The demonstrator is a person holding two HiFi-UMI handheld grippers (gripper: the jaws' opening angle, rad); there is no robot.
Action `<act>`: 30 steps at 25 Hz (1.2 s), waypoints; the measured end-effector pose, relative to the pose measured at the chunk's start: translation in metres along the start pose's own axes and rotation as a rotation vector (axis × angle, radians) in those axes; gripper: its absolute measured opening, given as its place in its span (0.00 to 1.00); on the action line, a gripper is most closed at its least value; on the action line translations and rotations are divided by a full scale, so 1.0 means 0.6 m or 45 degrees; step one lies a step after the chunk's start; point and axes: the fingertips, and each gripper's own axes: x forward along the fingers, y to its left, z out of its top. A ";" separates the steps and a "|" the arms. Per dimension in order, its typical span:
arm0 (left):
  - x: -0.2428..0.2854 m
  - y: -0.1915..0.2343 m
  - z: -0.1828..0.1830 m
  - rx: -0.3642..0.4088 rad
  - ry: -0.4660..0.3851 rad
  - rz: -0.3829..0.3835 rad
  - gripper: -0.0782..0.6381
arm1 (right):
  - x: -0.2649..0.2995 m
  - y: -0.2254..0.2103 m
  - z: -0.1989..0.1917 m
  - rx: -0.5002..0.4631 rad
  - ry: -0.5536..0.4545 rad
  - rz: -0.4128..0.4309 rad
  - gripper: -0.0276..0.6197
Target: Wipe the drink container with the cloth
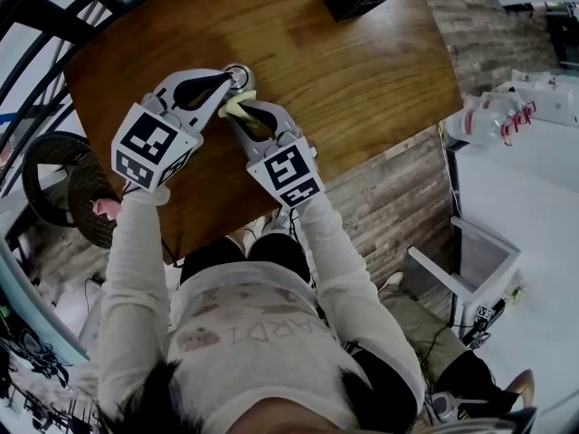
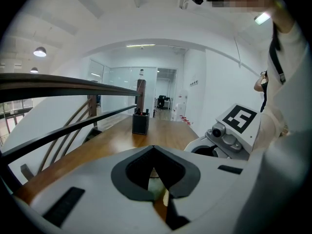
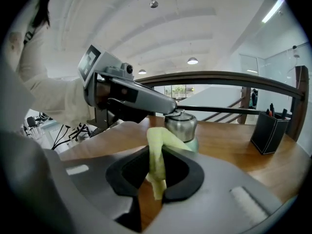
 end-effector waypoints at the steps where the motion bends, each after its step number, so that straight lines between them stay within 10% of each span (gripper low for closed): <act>1: 0.000 -0.001 0.000 0.002 -0.002 0.000 0.11 | 0.004 0.004 0.000 0.000 -0.005 0.001 0.14; 30: 0.004 0.002 -0.004 0.005 -0.056 -0.027 0.11 | 0.019 -0.047 -0.092 0.038 0.074 -0.092 0.14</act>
